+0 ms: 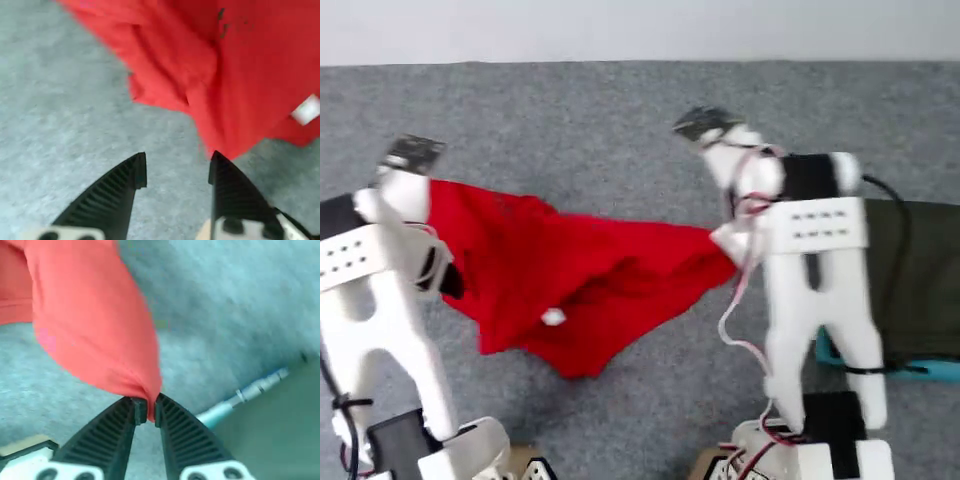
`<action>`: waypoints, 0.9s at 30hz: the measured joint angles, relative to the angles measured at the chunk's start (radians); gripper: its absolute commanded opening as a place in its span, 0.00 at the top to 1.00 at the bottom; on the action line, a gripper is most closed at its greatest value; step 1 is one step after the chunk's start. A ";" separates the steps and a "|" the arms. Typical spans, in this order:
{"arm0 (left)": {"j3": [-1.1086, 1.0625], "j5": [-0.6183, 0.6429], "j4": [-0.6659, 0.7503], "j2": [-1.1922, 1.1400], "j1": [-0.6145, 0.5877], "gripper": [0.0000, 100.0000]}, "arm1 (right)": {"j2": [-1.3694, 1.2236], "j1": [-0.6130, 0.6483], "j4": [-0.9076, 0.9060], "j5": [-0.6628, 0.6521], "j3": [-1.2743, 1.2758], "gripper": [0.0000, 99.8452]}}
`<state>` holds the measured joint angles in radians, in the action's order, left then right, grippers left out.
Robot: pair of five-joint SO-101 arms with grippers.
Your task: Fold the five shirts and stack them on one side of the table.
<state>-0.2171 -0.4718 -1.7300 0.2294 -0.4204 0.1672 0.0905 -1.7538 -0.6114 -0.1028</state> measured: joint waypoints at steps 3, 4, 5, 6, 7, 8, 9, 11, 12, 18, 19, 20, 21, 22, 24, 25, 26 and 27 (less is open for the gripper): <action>-0.040 -0.005 0.000 0.000 0.066 0.79 | 0.000 -0.112 0.002 -0.032 0.000 0.99; -0.052 -0.006 0.000 0.000 0.091 0.79 | 0.000 -0.132 0.003 -0.040 0.000 0.99; -0.071 -0.008 0.000 0.000 0.117 0.79 | 0.000 -0.146 0.005 -0.046 0.000 0.99; -0.091 -0.008 0.000 0.000 0.141 0.79 | 0.000 -0.152 0.005 -0.049 0.000 0.99; -0.110 -0.008 0.008 0.000 0.169 0.79 | 0.000 -0.160 0.005 -0.052 0.000 0.99; -0.135 -0.008 0.014 0.000 0.201 0.79 | 0.000 -0.167 0.008 -0.052 0.000 0.99; -0.161 -0.008 0.023 0.000 0.233 0.79 | 0.000 -0.178 0.009 -0.052 0.000 0.99; -0.216 -0.008 0.048 0.000 0.305 0.79 | 0.000 -0.192 0.015 -0.052 0.000 0.99; -0.245 -0.009 0.066 0.000 0.342 0.79 | 0.000 -0.193 0.015 -0.052 0.000 0.99; -0.373 -0.008 0.212 0.000 0.480 0.78 | 0.000 -0.195 0.015 -0.052 0.000 0.99; -0.382 -0.008 0.230 0.000 0.483 0.77 | 0.000 -0.195 0.015 -0.052 0.000 0.99; -0.388 -0.008 0.242 0.000 0.485 0.76 | 0.000 -0.195 0.015 -0.052 0.000 0.99; -0.388 -0.008 0.249 0.000 0.486 0.76 | 0.000 -0.195 0.015 -0.052 0.000 0.99; -0.396 -0.008 0.253 0.002 0.486 0.76 | 0.000 -0.195 0.015 -0.052 0.000 0.99; -0.399 -0.008 0.259 -0.015 0.489 0.76 | 0.000 -0.195 0.015 -0.052 0.000 0.99; -0.399 -0.008 0.261 -0.032 0.489 0.76 | 0.000 -0.195 0.015 -0.052 0.000 0.99; -0.399 -0.008 0.261 -0.054 0.489 0.76 | 0.000 -0.195 0.015 -0.052 0.000 0.99; -0.399 -0.008 0.267 -0.080 0.489 0.76 | 0.000 -0.195 0.015 -0.052 0.000 0.99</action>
<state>-0.6160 -0.4795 -1.4630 0.1496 0.0690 0.1672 -0.1043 -1.7384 -0.6636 -0.1028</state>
